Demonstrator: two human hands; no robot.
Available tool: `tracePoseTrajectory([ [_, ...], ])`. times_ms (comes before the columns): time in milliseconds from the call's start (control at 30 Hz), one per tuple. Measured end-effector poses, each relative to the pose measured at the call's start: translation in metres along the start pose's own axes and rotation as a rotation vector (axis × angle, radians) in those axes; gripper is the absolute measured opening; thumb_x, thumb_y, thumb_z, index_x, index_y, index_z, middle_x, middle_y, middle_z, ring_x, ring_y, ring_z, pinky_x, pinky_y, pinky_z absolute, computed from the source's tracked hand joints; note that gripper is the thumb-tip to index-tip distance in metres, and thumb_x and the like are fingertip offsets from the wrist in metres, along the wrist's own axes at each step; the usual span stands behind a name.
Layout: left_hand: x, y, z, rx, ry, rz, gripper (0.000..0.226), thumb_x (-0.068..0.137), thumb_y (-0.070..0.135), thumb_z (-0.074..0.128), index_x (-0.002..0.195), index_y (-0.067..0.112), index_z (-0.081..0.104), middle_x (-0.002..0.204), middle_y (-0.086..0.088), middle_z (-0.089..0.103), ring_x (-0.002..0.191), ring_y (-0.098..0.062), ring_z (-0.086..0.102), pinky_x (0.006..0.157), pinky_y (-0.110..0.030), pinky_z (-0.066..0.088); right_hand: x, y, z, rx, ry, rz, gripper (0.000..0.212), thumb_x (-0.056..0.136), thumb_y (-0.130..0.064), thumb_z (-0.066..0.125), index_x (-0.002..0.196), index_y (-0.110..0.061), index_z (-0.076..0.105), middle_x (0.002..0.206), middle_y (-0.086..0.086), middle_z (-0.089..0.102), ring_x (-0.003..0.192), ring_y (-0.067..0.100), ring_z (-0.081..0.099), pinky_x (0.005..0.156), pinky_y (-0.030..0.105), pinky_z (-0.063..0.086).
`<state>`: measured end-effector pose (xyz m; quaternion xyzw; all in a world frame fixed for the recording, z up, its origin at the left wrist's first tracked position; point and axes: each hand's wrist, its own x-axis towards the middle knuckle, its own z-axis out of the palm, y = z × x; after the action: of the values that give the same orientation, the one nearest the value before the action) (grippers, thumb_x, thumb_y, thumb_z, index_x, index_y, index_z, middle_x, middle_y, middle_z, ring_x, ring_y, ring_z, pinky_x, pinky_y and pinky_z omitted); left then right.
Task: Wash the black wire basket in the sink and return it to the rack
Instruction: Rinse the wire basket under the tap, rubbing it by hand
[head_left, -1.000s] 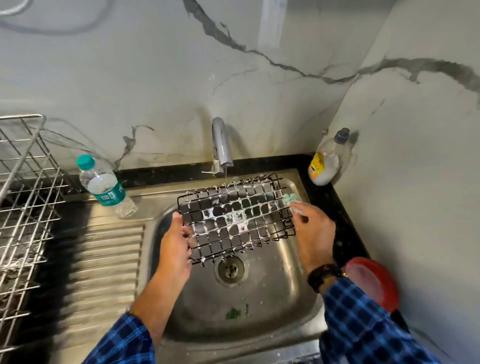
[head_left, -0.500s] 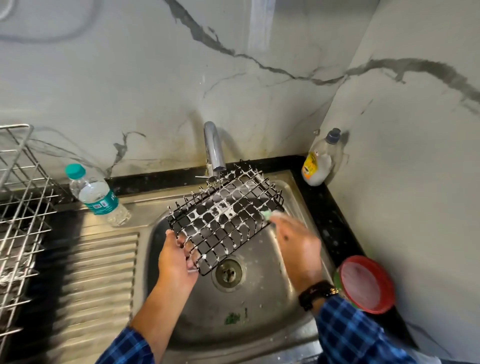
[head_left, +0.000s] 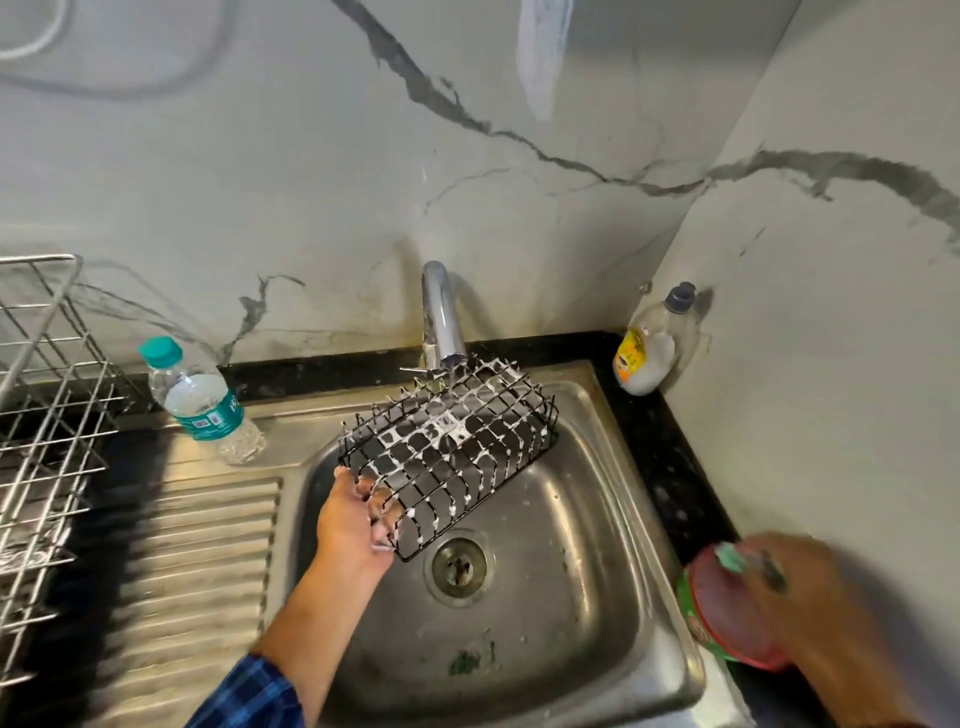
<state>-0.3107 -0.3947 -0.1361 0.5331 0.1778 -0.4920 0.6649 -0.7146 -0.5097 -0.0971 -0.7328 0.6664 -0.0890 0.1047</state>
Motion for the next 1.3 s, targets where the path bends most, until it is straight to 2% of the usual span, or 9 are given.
tracePoseTrajectory([
  [167, 0.017, 0.007, 0.030, 0.093, -0.013, -0.017, 0.054, 0.102, 0.057, 0.036, 0.061, 0.023, 0.044, 0.047, 0.005, 0.034, 0.040, -0.014, 0.027, 0.048, -0.031, 0.019, -0.011, 0.006, 0.018, -0.025, -0.306, 0.119, 0.032, 0.076, -0.009, 0.079, 0.108, -0.012, 0.075, 0.115, 0.017, 0.069, 0.102, 0.036, 0.067, 0.091, 0.042, 0.050],
  [300, 0.024, 0.010, 0.051, 0.175, -0.049, -0.029, 0.050, 0.102, 0.054, 0.039, 0.063, 0.024, 0.044, 0.048, 0.005, 0.033, 0.037, -0.012, 0.025, 0.044, -0.028, 0.016, -0.006, -0.071, 0.014, 0.081, 0.021, -0.131, 0.029, 0.089, -0.022, 0.068, 0.118, -0.022, 0.070, 0.123, 0.003, 0.069, 0.109, 0.026, 0.067, 0.093, 0.040, 0.052],
  [500, 0.012, 0.002, 0.059, 0.301, -0.078, -0.061, 0.042, 0.100, 0.052, 0.048, 0.077, 0.018, 0.057, 0.050, 0.004, 0.043, 0.036, -0.011, 0.035, 0.032, -0.019, 0.027, 0.045, -0.232, 0.062, -0.124, -0.131, -0.482, 0.067, 0.101, -0.059, 0.018, 0.157, -0.028, -0.002, 0.164, 0.010, -0.012, 0.151, 0.031, -0.010, 0.120, 0.059, -0.001],
  [667, 0.005, 0.001, 0.051, 0.234, -0.129, -0.003, 0.043, 0.105, 0.037, 0.039, 0.135, 0.013, 0.058, 0.131, -0.015, 0.064, 0.117, -0.032, 0.063, 0.094, -0.046, 0.052, 0.009, -0.294, 0.094, -0.177, -0.264, -0.980, 0.059, 0.104, -0.048, 0.019, 0.159, -0.028, 0.011, 0.167, 0.005, -0.004, 0.154, 0.028, 0.000, 0.118, 0.064, 0.004],
  [767, 0.014, 0.011, 0.033, 0.205, -0.102, -0.013, 0.042, 0.102, 0.046, 0.045, 0.111, 0.012, 0.069, 0.088, -0.008, 0.074, 0.066, -0.019, 0.068, 0.054, -0.028, 0.051, 0.026, -0.281, 0.097, -0.162, -0.228, -0.974, 0.061, 0.104, -0.051, 0.016, 0.159, -0.027, 0.002, 0.166, 0.002, -0.004, 0.154, 0.022, -0.003, 0.122, 0.055, 0.004],
  [867, 0.019, 0.024, 0.016, 0.288, -0.040, -0.080, 0.043, 0.100, 0.050, 0.046, 0.079, 0.014, 0.054, 0.063, -0.004, 0.044, 0.045, -0.014, 0.035, 0.028, -0.016, 0.026, 0.064, -0.247, 0.097, -0.202, -0.200, -0.638, 0.066, 0.101, -0.057, 0.009, 0.158, -0.026, -0.001, 0.165, 0.007, -0.006, 0.153, 0.028, -0.001, 0.122, 0.058, 0.009],
  [967, 0.021, 0.024, 0.012, 0.314, -0.053, -0.082, 0.044, 0.099, 0.052, 0.046, 0.077, 0.014, 0.050, 0.065, -0.004, 0.043, 0.050, -0.016, 0.037, 0.035, -0.019, 0.032, 0.058, -0.254, 0.097, -0.199, -0.211, -0.450, 0.073, 0.098, -0.060, 0.007, 0.158, -0.020, -0.001, 0.164, 0.017, -0.010, 0.151, 0.038, -0.003, 0.118, 0.065, 0.009],
  [1167, 0.016, 0.018, 0.005, 0.232, -0.088, -0.136, 0.046, 0.100, 0.050, 0.046, 0.080, 0.011, 0.057, 0.056, -0.002, 0.052, 0.035, -0.011, 0.046, 0.030, -0.013, 0.032, 0.001, -0.294, 0.102, -0.139, -0.239, -0.896, 0.065, 0.103, -0.052, 0.015, 0.159, -0.021, 0.003, 0.166, 0.003, -0.003, 0.153, 0.027, -0.002, 0.121, 0.059, 0.007],
  [1300, 0.010, 0.033, -0.017, 0.276, -0.037, -0.101, 0.045, 0.098, 0.053, 0.045, 0.074, 0.016, 0.047, 0.059, 0.000, 0.037, 0.046, -0.012, 0.030, 0.033, -0.019, 0.021, 0.041, -0.250, 0.102, -0.148, -0.231, -0.531, 0.069, 0.099, -0.059, 0.007, 0.157, -0.024, -0.006, 0.165, 0.006, -0.010, 0.152, 0.028, -0.009, 0.121, 0.061, 0.010],
])
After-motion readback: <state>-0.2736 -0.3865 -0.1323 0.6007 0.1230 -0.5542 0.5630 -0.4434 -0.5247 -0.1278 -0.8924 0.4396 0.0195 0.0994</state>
